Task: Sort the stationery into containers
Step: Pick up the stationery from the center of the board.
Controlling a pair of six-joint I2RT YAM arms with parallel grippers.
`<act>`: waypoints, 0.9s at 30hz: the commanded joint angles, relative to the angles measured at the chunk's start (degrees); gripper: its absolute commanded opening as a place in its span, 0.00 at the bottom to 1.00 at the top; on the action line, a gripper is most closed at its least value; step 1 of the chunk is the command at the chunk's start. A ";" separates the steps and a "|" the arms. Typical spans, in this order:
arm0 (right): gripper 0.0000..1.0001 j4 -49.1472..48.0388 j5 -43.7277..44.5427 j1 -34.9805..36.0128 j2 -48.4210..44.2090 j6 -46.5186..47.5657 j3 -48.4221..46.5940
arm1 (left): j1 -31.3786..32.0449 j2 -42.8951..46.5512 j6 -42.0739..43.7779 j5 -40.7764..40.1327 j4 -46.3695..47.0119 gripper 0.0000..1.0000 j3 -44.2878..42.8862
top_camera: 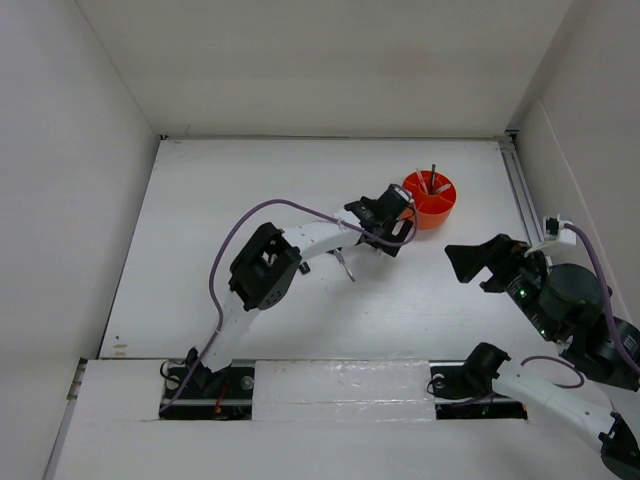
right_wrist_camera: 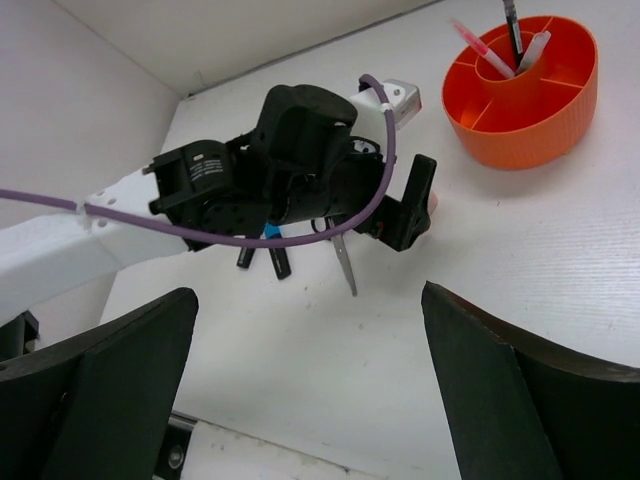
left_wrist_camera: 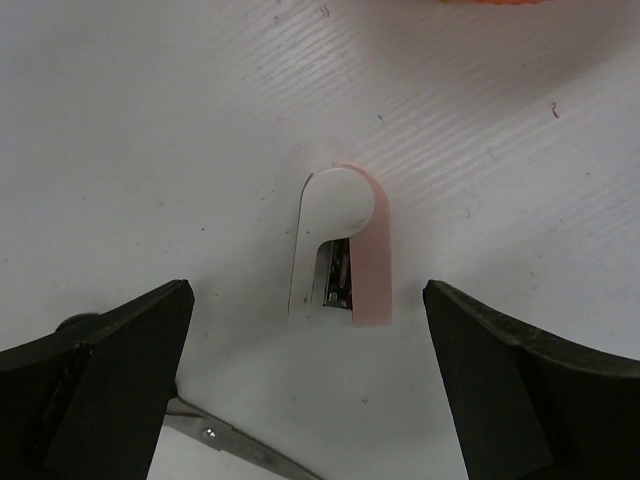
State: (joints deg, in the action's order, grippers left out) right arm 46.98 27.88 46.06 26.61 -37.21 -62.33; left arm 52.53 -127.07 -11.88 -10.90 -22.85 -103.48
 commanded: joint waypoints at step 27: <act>1.00 -3.38 -4.32 -0.45 -1.03 3.29 1.94 | -0.41 -1.09 -0.78 4.21 4.04 0.00 5.91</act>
State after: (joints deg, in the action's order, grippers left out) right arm 46.72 24.40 46.04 25.41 -34.70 -61.01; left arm 52.40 -130.19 -12.49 -8.84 -18.33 -101.78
